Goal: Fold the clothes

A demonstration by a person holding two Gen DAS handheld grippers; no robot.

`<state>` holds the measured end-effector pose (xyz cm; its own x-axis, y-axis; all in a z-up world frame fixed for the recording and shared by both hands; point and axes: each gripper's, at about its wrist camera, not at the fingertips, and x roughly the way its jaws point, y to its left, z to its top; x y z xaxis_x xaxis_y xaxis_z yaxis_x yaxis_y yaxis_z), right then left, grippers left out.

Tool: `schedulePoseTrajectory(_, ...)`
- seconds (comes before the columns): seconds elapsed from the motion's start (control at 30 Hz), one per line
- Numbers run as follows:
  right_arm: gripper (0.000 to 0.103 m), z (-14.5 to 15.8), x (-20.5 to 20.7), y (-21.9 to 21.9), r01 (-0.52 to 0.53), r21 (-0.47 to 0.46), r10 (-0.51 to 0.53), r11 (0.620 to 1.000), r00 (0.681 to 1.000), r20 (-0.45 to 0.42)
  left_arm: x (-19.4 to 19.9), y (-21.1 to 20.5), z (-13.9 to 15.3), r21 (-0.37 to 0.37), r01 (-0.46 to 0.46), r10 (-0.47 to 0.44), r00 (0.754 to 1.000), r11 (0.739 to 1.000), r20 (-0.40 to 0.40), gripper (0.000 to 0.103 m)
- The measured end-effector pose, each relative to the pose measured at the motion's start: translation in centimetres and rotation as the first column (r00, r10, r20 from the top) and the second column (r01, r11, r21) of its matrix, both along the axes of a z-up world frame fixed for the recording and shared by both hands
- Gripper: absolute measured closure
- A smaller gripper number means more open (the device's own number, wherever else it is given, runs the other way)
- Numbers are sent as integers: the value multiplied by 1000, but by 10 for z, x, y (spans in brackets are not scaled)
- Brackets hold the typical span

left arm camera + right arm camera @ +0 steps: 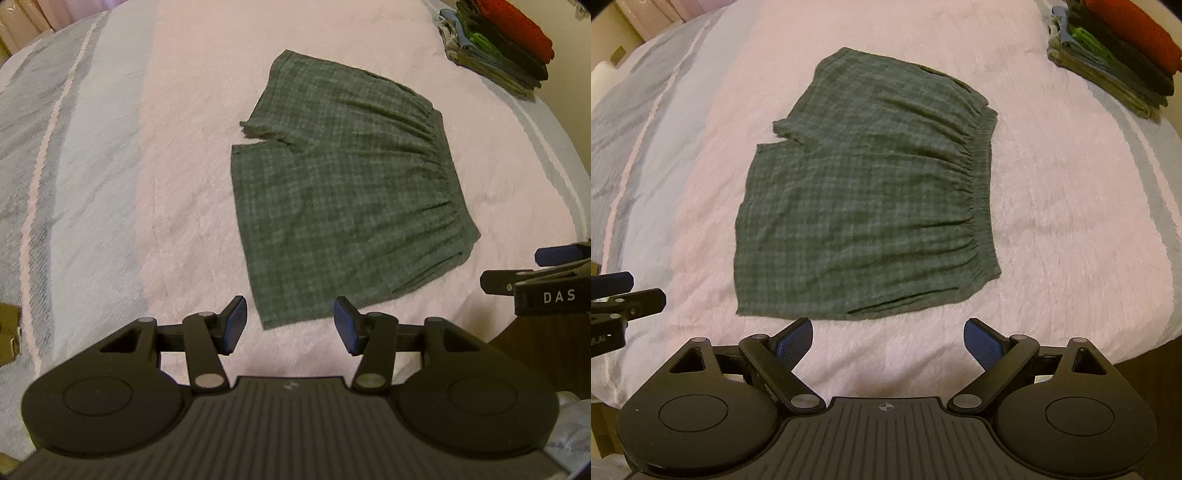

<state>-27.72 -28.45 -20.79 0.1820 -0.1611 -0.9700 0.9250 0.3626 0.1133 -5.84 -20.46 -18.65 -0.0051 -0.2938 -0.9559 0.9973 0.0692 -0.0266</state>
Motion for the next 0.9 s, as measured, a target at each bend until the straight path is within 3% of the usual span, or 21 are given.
schedulePoseTrajectory(0.4, 12, -61, -43, -60, 110, 100, -109, 989, 994, -13, 7, -60, -47, 64, 22, -22, 1000, 998, 4, 58)
schedulePoseTrajectory(0.67, 12, -86, -67, -84, 207, 39, -209, 978, 976, 65, 18, -82, -83, 34, 127, -126, 991, 991, -50, 65)
schedulePoseTrajectory(0.9, 12, -102, -67, -141, 233, -58, -228, 971, 970, 88, 39, -152, -105, -48, 279, -281, 959, 959, -28, 69)
